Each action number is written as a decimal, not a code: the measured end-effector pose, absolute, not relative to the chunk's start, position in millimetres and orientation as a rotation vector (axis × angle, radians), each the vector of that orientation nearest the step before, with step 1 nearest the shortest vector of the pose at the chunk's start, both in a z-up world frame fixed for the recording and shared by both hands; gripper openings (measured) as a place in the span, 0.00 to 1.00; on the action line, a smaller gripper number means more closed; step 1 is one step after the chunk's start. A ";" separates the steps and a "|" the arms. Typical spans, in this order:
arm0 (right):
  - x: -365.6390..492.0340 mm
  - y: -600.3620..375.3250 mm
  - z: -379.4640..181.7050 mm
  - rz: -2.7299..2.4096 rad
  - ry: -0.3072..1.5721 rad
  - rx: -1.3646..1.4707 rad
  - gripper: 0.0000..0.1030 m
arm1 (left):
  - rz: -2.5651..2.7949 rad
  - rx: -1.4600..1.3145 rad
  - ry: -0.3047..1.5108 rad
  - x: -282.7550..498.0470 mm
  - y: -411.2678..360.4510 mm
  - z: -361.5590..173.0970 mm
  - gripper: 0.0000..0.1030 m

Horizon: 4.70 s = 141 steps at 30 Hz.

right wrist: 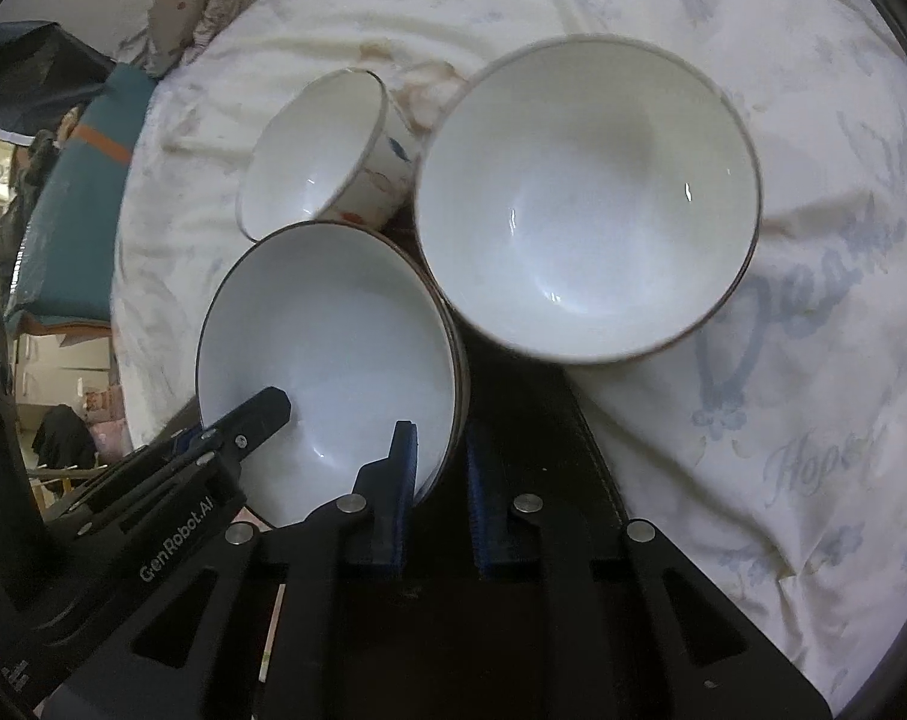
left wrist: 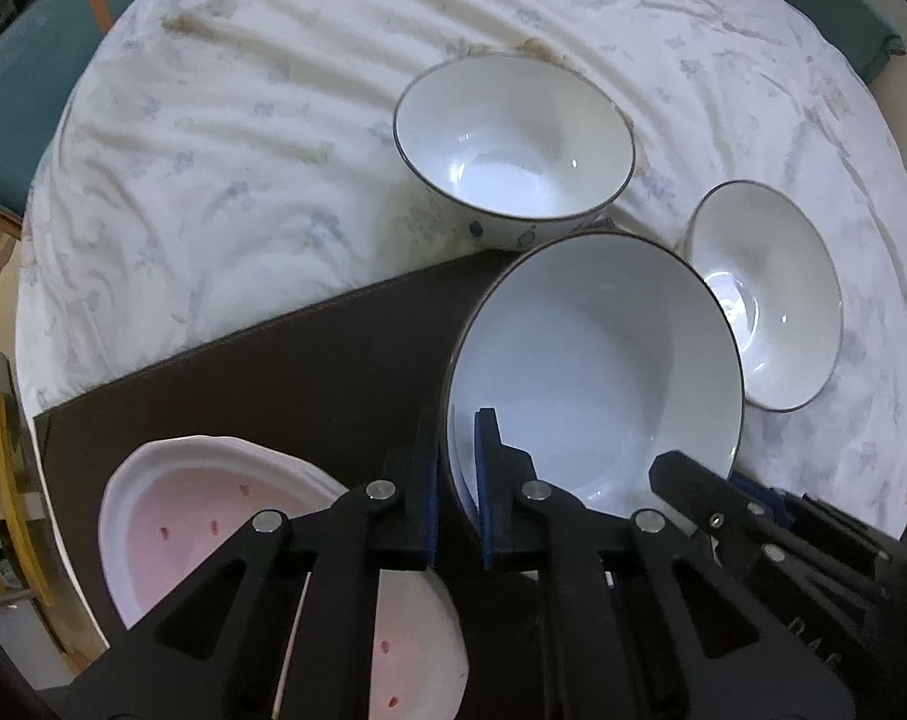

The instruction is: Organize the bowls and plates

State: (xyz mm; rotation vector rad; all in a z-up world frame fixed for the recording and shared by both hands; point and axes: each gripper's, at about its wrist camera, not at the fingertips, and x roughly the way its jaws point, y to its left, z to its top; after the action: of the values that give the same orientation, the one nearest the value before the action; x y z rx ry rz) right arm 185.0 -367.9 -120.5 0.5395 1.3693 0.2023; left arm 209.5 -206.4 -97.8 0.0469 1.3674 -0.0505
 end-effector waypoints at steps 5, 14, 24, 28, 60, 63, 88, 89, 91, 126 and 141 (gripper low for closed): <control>180.7 -364.8 -104.9 0.232 1.331 0.532 0.15 | -0.049 0.052 1.333 202.6 -199.4 -78.2 0.09; 165.6 -357.1 -73.3 0.285 1.263 0.512 0.13 | -0.052 0.056 1.267 187.5 -191.1 -40.3 0.09; 126.4 -322.6 -25.1 0.378 1.174 0.408 0.14 | -0.065 -0.011 1.214 140.8 -150.5 0.6 0.10; 118.2 -307.7 -20.4 0.407 1.173 0.389 0.13 | -0.074 -0.027 1.222 123.7 -130.1 3.9 0.10; 93.2 -217.8 -99.8 0.432 1.381 0.249 0.14 | -0.083 -0.269 1.415 84.8 -29.4 -92.4 0.10; 95.1 -216.1 -97.6 0.452 1.371 0.261 0.14 | -0.076 -0.277 1.427 83.8 -26.1 -97.3 0.10; 102.0 -223.8 -90.1 0.430 1.348 0.299 0.18 | -0.069 -0.315 1.389 93.7 -21.8 -95.9 0.13; 102.1 -224.1 -90.3 0.428 1.347 0.300 0.18 | -0.066 -0.302 1.383 93.6 -22.8 -94.3 0.14; 102.4 -223.8 -91.1 0.424 1.350 0.296 0.18 | -0.066 -0.281 1.373 92.8 -24.3 -91.7 0.16; 103.0 -288.9 -43.4 0.364 1.178 0.454 0.72 | 0.013 -0.129 1.133 100.0 -48.6 -14.9 1.00; 129.0 -387.6 -34.4 0.137 1.139 0.531 0.82 | 0.047 -0.017 1.094 136.2 -111.0 16.1 1.00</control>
State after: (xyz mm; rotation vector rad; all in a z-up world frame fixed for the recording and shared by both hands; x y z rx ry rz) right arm 129.0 -387.6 -34.4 0.5313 1.1389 0.1370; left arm 136.2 -111.0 16.1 -0.0166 1.0942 0.0471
